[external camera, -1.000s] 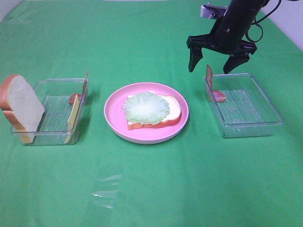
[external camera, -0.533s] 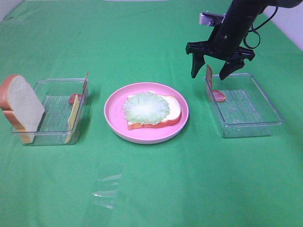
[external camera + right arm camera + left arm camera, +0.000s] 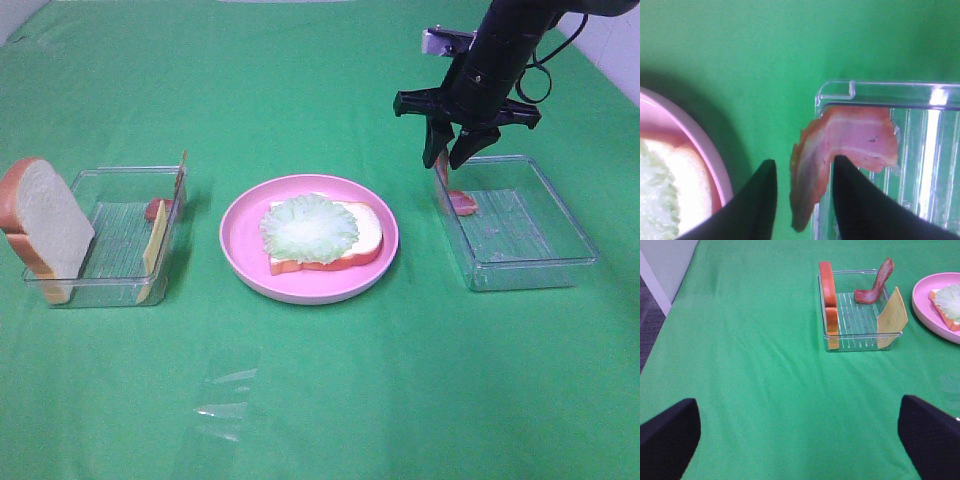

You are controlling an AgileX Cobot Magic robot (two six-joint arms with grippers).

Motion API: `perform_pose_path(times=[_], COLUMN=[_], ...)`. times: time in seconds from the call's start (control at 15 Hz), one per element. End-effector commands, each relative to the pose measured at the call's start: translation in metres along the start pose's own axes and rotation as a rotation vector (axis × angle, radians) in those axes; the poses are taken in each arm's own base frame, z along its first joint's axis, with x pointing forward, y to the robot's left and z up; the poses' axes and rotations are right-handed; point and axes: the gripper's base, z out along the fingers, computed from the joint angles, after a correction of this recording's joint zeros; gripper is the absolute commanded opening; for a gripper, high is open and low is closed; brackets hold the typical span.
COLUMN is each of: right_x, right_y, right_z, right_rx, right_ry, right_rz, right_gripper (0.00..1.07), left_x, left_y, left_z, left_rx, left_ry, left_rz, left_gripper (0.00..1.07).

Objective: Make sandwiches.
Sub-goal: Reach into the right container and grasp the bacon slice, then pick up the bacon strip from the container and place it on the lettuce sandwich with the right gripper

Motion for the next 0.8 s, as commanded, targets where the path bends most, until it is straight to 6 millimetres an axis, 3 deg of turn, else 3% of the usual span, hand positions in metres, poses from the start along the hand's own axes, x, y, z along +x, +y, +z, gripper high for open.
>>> perform_pose_path(times=[0.07, 0.27, 0.6, 0.8], right_x=[-0.001, 0.0, 0.004, 0.01], right_y=[-0.003, -0.003, -0.004, 0.003], right_z=[-0.001, -0.001, -0.005, -0.037], right_rx=[0.022, 0.022, 0.035, -0.008], right_ry=[-0.007, 0.003, 0.047, 0.049], right_rz=[-0.007, -0.007, -0.011, -0.003], right_gripper=[0.18, 0.0, 0.0, 0.0], left_x=[0.0, 0.0, 0.0, 0.0], left_y=[0.0, 0.0, 0.0, 0.0], left_z=[-0.003, -0.003, -0.003, -0.003], left_rx=[0.005, 0.005, 0.005, 0.005], left_ry=[-0.032, -0.032, -0.032, -0.032], left_rz=[0.005, 0.005, 0.005, 0.005], left_gripper=[1.0, 1.0, 1.0, 1.0])
